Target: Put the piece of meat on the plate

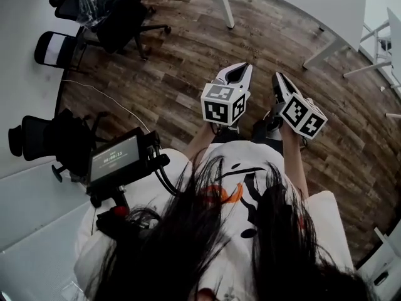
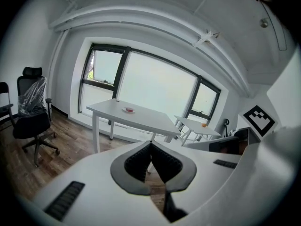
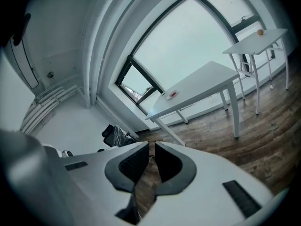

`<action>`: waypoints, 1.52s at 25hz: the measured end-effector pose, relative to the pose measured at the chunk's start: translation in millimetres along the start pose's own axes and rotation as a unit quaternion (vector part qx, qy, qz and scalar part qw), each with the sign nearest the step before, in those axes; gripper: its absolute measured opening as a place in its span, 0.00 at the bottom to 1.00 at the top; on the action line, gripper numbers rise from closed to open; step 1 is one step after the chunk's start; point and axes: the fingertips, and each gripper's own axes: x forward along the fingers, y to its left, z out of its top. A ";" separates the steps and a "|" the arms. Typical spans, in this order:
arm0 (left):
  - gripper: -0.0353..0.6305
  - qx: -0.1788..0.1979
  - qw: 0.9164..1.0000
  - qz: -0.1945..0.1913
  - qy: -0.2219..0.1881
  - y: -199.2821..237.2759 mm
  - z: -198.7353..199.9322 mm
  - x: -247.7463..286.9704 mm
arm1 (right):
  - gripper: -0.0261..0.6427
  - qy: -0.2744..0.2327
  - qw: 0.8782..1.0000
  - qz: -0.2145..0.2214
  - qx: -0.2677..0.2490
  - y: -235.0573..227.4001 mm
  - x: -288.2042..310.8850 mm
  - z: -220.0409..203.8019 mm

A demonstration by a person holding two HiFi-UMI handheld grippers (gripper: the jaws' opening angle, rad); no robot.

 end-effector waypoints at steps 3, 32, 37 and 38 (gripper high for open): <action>0.06 0.003 1.000 -0.007 0.007 -3.4 -7.4 1.5 | 0.11 0.000 1.000 -0.002 0.008 -3.2 -2.0 -7.6; 0.06 0.010 0.999 -0.051 -0.017 -37.7 13.2 14.8 | 0.11 -0.008 0.999 -0.016 -0.042 -1.1 -17.5 8.6; 0.06 0.013 0.998 -0.053 -0.013 -38.6 9.3 13.3 | 0.11 -0.008 0.999 -0.015 -0.038 -0.6 -19.0 2.5; 0.06 0.013 0.998 -0.053 -0.013 -37.9 8.3 13.0 | 0.11 -0.007 0.999 -0.015 -0.039 -0.5 -18.3 1.0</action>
